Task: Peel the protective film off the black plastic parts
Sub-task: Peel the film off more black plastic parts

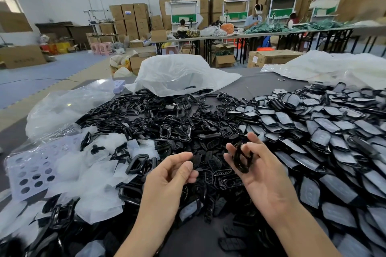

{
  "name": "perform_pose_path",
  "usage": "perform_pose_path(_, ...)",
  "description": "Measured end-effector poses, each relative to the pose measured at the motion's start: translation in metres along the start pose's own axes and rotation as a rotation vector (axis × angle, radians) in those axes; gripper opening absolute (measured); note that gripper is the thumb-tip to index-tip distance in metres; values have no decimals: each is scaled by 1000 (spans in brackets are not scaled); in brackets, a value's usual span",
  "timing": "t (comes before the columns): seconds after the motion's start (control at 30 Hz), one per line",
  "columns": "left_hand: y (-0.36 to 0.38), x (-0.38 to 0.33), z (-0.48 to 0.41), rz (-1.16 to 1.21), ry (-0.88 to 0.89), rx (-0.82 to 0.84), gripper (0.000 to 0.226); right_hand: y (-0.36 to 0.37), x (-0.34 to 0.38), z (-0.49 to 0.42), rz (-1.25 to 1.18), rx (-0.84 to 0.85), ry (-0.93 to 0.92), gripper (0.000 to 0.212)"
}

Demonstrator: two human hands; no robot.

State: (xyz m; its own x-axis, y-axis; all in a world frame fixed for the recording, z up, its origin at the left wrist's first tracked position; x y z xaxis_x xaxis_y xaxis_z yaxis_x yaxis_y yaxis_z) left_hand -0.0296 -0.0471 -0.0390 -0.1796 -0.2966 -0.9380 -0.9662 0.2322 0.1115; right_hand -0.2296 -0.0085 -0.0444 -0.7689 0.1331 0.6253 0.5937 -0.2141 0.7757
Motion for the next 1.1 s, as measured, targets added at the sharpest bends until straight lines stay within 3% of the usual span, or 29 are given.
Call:
perform_pose_path(0.13, 4, 1, 1, 54, -31, 11, 21, 3, -6, 0, 86, -8, 64, 26)
perform_pose_path(0.43, 8, -6, 2, -74, 43, 87, 16, 12, -29, -1, 490, 53, 87, 34)
perform_pose_path(0.57, 15, -3, 4, -144, 60, 144, 19, 20, -41, 4, 590, 167, 115, 44)
perform_pose_path(0.73, 19, -7, 9, -146, 120, 175, 17, 31, -53, 9, 560, 296, 178, 58)
perform_pose_path(0.83, 18, -5, 8, -201, 122, 171, 23, 32, -52, 10, 538, 304, 191, 52)
perform_pose_path(0.97, 7, -3, 6, -399, 167, 48, 31, 29, -44, 11, 773, 190, 38, 19)
perform_pose_path(1.1, 3, -6, 5, -540, 233, 10, 30, 26, -40, 12, 915, 80, -61, 27)
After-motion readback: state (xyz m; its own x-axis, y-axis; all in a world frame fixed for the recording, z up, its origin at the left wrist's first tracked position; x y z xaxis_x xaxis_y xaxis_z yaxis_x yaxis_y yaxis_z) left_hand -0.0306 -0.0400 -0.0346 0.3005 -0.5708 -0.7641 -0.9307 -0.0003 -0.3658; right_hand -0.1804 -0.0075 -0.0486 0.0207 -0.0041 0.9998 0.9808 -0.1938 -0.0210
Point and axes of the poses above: each hand's wrist, its own z-axis away from the middle knuckle, its own y-axis out of the palm, x = y × z, the point moved 6 cm from there along -z, towards the middle knuckle, and after that the axes turned 9 degrees about y, right-handed, at the moved point
